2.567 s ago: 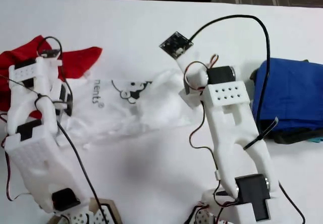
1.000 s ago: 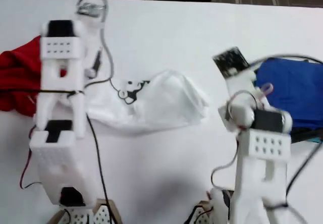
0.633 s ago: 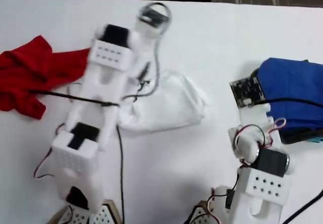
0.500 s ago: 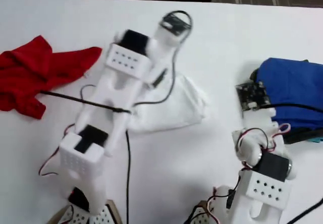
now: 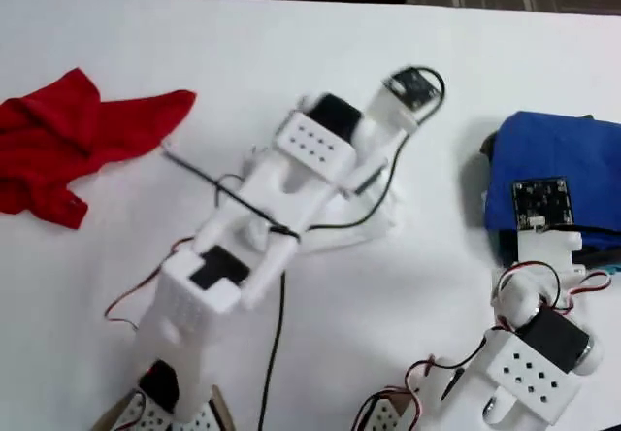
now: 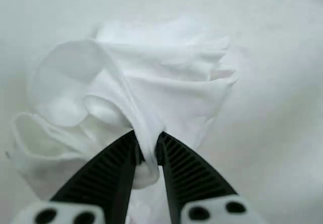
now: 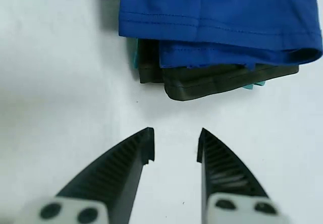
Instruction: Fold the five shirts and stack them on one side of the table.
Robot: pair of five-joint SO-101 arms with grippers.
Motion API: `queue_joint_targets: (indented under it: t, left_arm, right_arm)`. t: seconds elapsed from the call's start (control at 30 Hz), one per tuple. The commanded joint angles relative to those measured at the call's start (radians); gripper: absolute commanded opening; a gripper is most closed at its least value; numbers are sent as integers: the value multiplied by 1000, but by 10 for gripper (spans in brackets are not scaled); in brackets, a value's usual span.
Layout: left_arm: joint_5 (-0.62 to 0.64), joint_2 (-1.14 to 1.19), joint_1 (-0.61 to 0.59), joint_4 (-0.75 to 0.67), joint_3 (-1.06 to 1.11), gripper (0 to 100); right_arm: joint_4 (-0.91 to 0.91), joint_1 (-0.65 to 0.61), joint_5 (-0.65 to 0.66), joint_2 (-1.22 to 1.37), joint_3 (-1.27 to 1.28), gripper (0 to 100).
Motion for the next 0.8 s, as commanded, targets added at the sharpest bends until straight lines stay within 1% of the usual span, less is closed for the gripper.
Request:
queue_joint_targets:
  t: [0.0,0.13,0.37,0.5,0.57,0.63,0.77]
  left_arm:
    - [14,26,52,-20,-50,27]
    - [14,46,97,-38,-48,27]
    - [6,49,89,-117,-48,27]
    - [3,49,87,-123,-39,28]
    - [-32,49,84,-120,-39,30]
    - [-60,48,77,-115,-44,61]
    - [-101,37,44,-75,-88,178]
  right_arm:
    - [2,5,3,-16,-6,148]
    - [2,2,-2,-12,-5,148]
    - [-5,1,-2,-19,12,148]
    - [-64,1,5,-19,84,148]
    - [-91,1,6,-19,115,148]
    - [-113,1,6,-19,126,148]
    - [-134,-18,5,-15,129,148]
